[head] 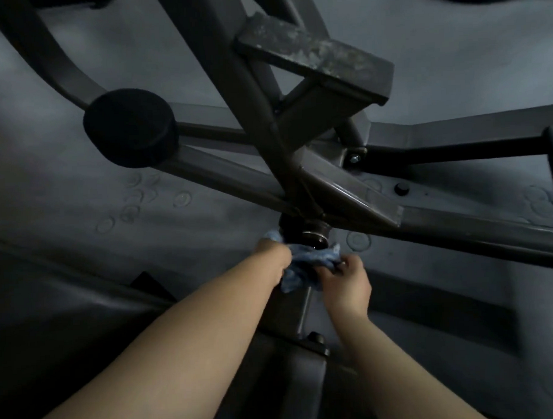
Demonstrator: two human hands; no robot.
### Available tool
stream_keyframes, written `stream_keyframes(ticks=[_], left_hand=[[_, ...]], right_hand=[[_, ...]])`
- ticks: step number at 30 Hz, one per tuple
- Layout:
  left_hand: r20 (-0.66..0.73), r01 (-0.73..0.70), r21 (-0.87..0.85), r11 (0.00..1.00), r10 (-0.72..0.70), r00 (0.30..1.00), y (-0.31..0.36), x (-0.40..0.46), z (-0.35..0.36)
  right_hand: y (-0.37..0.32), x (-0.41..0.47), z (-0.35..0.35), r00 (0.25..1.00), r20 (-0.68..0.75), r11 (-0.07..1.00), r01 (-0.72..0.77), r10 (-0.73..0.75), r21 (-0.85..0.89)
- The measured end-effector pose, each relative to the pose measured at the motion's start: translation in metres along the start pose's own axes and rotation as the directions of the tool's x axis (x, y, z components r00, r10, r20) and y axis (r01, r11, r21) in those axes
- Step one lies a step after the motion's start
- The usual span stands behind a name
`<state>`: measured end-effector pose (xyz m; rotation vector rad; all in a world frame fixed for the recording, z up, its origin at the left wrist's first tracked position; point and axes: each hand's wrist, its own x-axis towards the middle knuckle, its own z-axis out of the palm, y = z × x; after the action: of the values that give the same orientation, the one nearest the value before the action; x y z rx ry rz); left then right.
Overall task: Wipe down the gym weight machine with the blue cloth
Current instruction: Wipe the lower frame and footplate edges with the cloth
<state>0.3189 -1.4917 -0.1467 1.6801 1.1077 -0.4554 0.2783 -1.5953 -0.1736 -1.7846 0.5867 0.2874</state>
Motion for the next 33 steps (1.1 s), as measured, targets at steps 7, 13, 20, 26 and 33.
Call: stream_keyframes(ticks=[7,13,20,26,33], left_hand=[[-0.35,-0.407,-0.262,0.875,0.307,0.885,0.037,-0.025,-0.003],[-0.472,-0.611,-0.344,0.713,0.432,0.769,0.066,-0.043,-0.023],[-0.059,-0.179,-0.369,0.912,0.169,0.984,0.051,-0.037,-0.005],[-0.283,-0.228,-0.415,0.881,0.113,0.952,0.043,-0.019,-0.035],[-0.465,-0.499,0.198,0.844,0.529,0.71,0.07,-0.012,-0.081]], right_hand=[[-0.057,-0.014,-0.006,0.937,-0.096,0.907,0.349,-0.336,0.235],[-0.088,-0.009,-0.001,0.748,0.058,0.747,0.663,-0.661,-0.041],[-0.06,-0.004,0.015,0.713,0.238,0.554,0.675,-0.66,-0.487],[-0.053,-0.033,0.021,0.844,0.081,0.839,0.537,-0.531,-0.092],[-0.082,-0.027,0.064,0.942,0.315,0.72,-0.3,0.118,0.626]])
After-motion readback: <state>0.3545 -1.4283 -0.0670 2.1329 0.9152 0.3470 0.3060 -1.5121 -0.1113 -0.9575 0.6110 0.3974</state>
